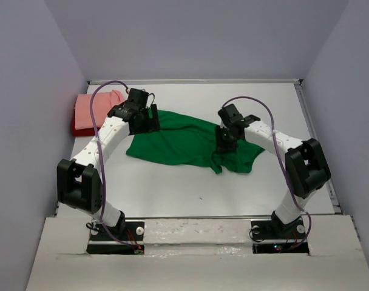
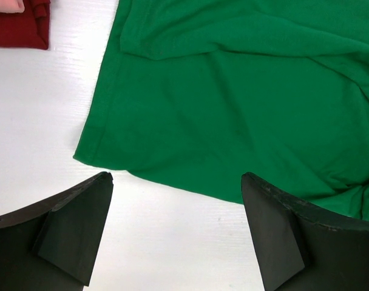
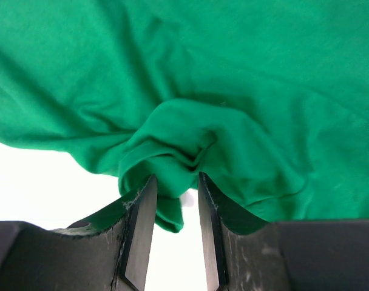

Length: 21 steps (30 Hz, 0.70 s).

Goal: Fold and stack the t-shirts
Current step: Flatten the tshirt out

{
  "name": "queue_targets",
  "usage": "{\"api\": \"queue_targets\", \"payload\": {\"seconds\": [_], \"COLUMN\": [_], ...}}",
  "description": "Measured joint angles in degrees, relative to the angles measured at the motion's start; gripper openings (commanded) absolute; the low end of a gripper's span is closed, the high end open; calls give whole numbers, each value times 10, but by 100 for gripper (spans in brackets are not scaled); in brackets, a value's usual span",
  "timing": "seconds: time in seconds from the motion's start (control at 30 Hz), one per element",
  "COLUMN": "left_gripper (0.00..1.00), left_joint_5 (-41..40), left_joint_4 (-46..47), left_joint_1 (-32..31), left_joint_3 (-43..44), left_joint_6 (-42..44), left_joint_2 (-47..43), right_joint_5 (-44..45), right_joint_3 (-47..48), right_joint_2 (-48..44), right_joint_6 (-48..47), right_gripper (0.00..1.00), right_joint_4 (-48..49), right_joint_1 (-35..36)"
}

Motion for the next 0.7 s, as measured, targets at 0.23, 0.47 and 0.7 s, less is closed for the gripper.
{"api": "queue_targets", "payload": {"seconds": [0.23, 0.47, 0.7], "left_gripper": [97, 97, 97], "left_joint_5": [0, 0, 0], "left_joint_4": [0, 0, 0], "left_joint_1": [0, 0, 0], "left_joint_3": [0, 0, 0], "left_joint_6": [0, 0, 0], "left_joint_2": [0, 0, 0], "right_joint_5": [1, 14, 23], "right_joint_3": [0, 0, 0], "right_joint_2": [2, 14, 23], "right_joint_6": [7, 7, 6], "right_gripper": [39, 39, 39], "right_joint_4": [0, 0, 0], "right_joint_1": [21, 21, 21]}}
